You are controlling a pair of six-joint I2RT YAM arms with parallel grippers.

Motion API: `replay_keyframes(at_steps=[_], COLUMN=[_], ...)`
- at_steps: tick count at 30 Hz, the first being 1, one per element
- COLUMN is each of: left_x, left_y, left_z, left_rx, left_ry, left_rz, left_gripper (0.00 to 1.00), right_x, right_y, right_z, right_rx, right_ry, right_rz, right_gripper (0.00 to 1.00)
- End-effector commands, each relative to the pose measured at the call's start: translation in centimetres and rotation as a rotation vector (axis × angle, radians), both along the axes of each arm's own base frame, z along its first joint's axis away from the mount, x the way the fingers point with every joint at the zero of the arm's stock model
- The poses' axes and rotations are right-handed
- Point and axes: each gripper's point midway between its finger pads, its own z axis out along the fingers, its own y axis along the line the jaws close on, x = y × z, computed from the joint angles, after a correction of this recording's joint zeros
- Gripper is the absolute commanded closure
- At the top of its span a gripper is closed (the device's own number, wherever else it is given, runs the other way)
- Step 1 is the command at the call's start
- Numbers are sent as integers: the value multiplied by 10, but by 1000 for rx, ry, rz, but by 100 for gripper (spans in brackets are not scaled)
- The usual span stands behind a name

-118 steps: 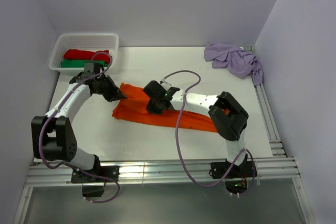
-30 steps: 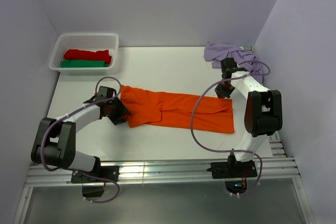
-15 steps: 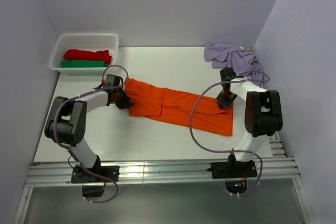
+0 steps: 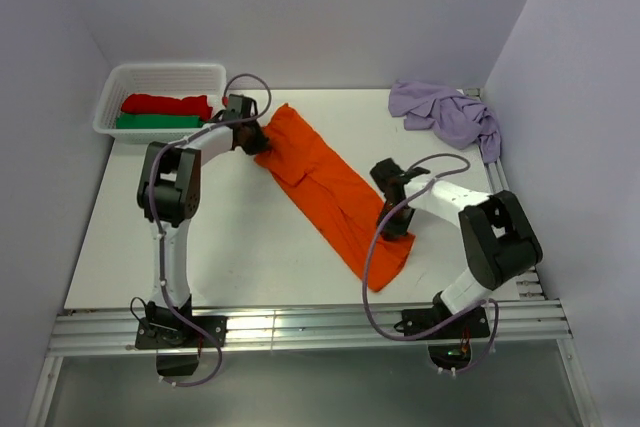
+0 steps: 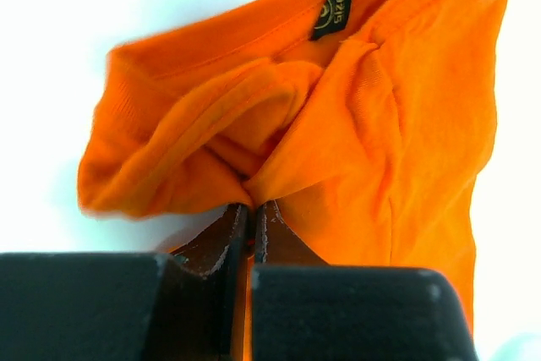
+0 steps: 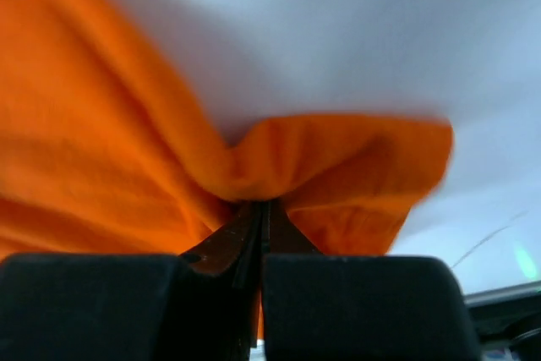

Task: Roll the t-shirts
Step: Fold the tshirt

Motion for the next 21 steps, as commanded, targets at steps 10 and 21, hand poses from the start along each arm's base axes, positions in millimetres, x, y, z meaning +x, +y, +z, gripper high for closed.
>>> replay_keyframes(at_steps=[10,21], left_x=[85,93], left_y=[-52,-39], left_z=[-11,60], left_rx=[14,33], left_ry=[-117,-250], left_rz=[-244,-283], left_gripper=[100,47], right_x=[-95,-63], right_y=[144,170], right_z=[17,95], right_rx=[216,305], right_ry=[139,-133], right_rz=[336,432], right_gripper=[100,60])
